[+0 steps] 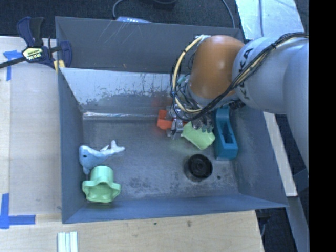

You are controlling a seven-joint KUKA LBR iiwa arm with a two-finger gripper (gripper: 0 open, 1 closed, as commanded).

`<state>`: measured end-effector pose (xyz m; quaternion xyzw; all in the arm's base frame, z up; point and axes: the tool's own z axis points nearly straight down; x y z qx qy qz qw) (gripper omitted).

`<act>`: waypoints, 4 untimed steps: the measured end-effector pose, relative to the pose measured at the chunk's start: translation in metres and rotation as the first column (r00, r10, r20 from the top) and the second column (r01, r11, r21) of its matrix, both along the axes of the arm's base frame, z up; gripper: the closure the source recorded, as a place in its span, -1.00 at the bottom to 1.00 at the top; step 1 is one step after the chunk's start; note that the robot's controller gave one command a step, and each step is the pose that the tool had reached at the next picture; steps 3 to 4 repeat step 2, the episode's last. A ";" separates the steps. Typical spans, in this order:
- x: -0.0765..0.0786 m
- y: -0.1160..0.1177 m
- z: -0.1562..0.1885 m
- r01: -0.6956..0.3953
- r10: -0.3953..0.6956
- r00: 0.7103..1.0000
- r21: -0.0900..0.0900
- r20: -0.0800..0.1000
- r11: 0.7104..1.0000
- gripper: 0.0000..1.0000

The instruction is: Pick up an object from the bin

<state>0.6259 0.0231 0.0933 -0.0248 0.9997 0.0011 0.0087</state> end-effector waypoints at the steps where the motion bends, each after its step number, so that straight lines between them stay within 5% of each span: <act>1: 0.000 0.000 0.000 0.000 0.000 1.000 0.000 0.000 1.000 1.00; 2: -0.005 0.003 0.145 0.020 -0.020 1.000 0.001 0.005 1.000 1.00; 4: -0.005 0.003 0.145 0.020 -0.020 1.000 0.001 0.005 1.000 1.00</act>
Offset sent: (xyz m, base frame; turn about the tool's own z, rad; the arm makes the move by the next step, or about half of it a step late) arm -0.0058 0.0035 0.1442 0.0209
